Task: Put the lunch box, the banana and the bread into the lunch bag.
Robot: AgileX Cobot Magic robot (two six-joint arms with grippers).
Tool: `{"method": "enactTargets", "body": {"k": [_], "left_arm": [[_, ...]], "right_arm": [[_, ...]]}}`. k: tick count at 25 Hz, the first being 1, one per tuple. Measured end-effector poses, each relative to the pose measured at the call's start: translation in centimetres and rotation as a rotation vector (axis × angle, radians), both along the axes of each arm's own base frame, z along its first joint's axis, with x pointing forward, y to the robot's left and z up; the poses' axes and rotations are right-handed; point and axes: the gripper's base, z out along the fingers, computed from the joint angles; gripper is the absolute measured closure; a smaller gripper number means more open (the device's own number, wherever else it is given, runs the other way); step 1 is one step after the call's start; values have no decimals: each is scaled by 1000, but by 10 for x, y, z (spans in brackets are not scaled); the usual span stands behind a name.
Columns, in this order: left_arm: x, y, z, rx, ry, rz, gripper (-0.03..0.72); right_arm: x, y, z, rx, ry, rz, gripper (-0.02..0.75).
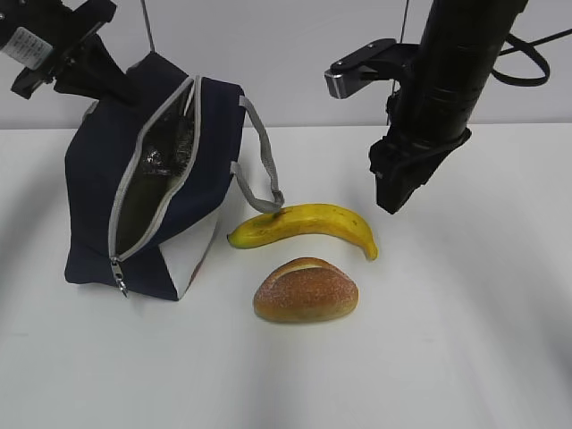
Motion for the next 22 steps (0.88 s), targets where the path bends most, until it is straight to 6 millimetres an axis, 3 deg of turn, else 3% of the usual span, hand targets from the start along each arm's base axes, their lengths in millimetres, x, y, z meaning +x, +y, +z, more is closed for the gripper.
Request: {"method": "enactTargets", "body": {"k": [7, 16, 22], "left_arm": [[0, 0, 0, 0, 1, 0, 691], [0, 0, 0, 0, 1, 0, 691], [0, 0, 0, 0, 1, 0, 691]], "right_arm": [[25, 10, -30, 22, -90, 74, 261], [41, 29, -65, 104, -123, 403, 262], [65, 38, -79, 109, -163, 447, 234]]}}
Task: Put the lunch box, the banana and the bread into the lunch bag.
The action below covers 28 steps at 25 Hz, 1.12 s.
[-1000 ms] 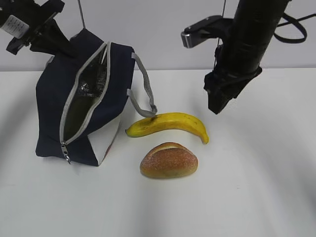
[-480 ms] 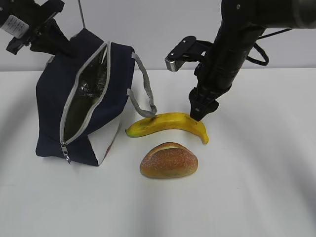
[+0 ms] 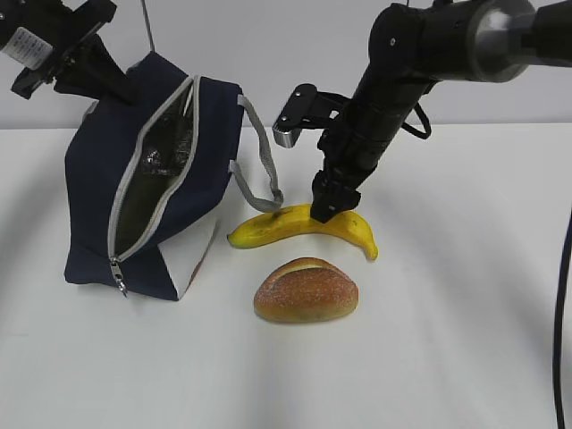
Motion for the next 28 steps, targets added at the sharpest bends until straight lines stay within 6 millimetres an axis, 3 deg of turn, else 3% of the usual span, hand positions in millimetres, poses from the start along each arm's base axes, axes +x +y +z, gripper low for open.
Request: {"method": "enactTargets", "body": {"k": [8, 14, 21, 28], "left_arm": [[0, 0, 0, 2, -1, 0, 691], [0, 2, -1, 26, -1, -2, 691], [0, 2, -2, 30, -3, -1, 691], [0, 2, -2, 31, -4, 0, 691]], "right_arm": [[21, 8, -27, -4, 9, 5, 206], [29, 10, -59, -21, 43, 15, 211], [30, 11, -54, -24, 51, 24, 419], [28, -4, -42, -50, 131, -11, 432]]}}
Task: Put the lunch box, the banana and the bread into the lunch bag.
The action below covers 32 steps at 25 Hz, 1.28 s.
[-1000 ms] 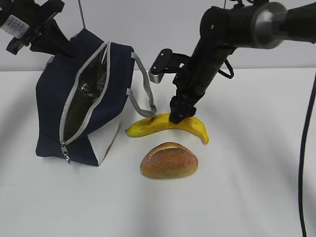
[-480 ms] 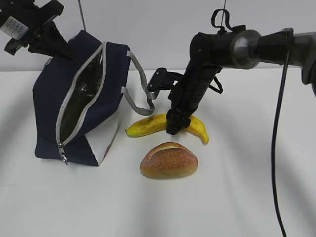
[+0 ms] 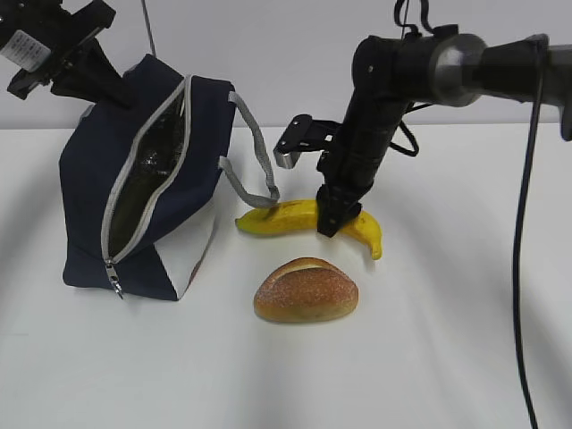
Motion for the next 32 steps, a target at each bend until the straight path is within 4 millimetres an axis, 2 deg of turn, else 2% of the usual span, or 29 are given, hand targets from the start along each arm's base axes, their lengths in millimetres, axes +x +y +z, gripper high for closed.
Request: {"method": "enactTargets", "body": {"k": [8, 11, 14, 17, 21, 25, 29, 32], "left_arm": [[0, 0, 0, 0, 0, 0, 691], [0, 0, 0, 0, 1, -1, 691], [0, 0, 0, -2, 1, 0, 692], [0, 0, 0, -7, 1, 0, 691], [0, -1, 1, -18, 2, 0, 691], [0, -2, 2, -35, 2, 2, 691], [0, -3, 2, -41, 3, 2, 691], [0, -4, 3, -57, 4, 3, 691]], "right_arm": [[0, -66, 57, -20, 14, -223, 433], [-7, -78, 91, -4, -37, -275, 433], [-17, -81, 127, 43, -84, -370, 433], [-30, -76, 158, 163, -92, -469, 433], [-42, -58, 183, 438, 8, -532, 433], [-47, -39, 195, 659, 133, -561, 432], [-52, -22, 199, 732, 218, -589, 432], [-53, -5, 191, 752, 314, -642, 431]]}}
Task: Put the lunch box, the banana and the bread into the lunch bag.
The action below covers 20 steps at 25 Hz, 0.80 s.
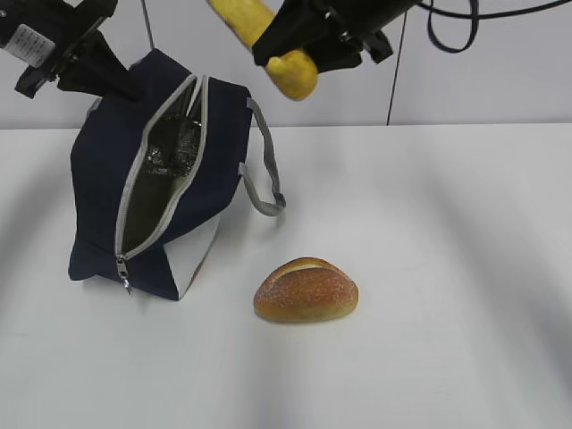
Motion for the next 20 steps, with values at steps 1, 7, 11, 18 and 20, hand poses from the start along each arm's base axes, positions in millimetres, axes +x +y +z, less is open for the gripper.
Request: {"method": "enactTargets", "body": {"k": [1, 7, 11, 18, 20], "left_arm": [[0, 0, 0, -4, 0, 0, 691], [0, -1, 1, -19, 0, 2, 691], [0, -1, 1, -19, 1, 1, 691], [0, -1, 1, -19, 1, 1, 691], [0, -1, 1, -19, 1, 1, 691]], "right_arm": [[1, 6, -6, 5, 33, -4, 431], [6, 40, -45, 8, 173, 10, 431], [13, 46, -72, -13, 271, -24, 431], [22, 51, -96, -24, 387, -149, 431], [23, 56, -97, -14, 390, -179, 431]]}}
